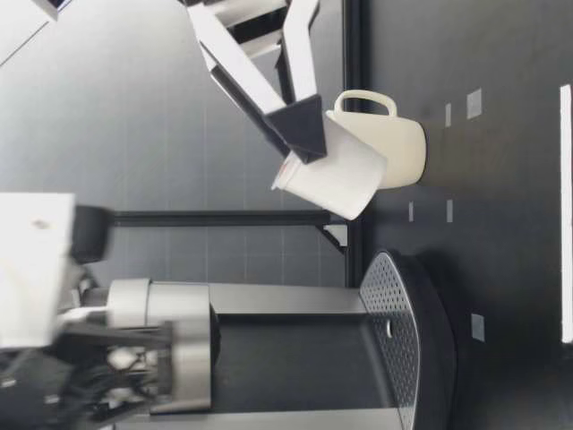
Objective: Place the coffee capsule inside the capsule container, then place the cup onto the center of the cup tray.
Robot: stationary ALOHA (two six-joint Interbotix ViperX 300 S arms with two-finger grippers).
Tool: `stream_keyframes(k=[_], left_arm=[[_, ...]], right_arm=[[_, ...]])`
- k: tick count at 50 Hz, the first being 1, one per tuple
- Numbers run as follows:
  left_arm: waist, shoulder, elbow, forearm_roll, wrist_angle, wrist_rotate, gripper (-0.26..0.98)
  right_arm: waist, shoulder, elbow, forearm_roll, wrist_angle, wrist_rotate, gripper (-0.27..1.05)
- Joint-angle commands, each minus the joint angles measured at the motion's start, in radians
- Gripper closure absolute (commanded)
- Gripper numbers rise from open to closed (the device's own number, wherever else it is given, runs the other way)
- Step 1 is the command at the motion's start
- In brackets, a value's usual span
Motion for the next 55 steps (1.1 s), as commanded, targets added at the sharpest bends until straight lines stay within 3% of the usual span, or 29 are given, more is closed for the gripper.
stream_keyframes(k=[1,14,29,55], left_arm=[[0.02,-0.064,-0.037,0.025,0.002,-0.008,0.65],[0.021,-0.126,-0.035,0.025,-0.075,-0.058,0.65],[0.064,-0.195,-0.02,0.02,-0.124,-0.143,0.65],[0.201,-0.376,0.038,-0.084,-0.394,-0.354,0.65]], right_arm=[[-0.005,-0.017,-0.015,-0.002,-0.011,0.0,0.28],[-0.006,-0.017,-0.017,-0.002,-0.015,0.002,0.28],[-0.005,-0.026,-0.017,-0.003,-0.017,0.005,0.28],[-0.006,-0.061,-0.018,-0.002,-0.057,0.003,0.28]])
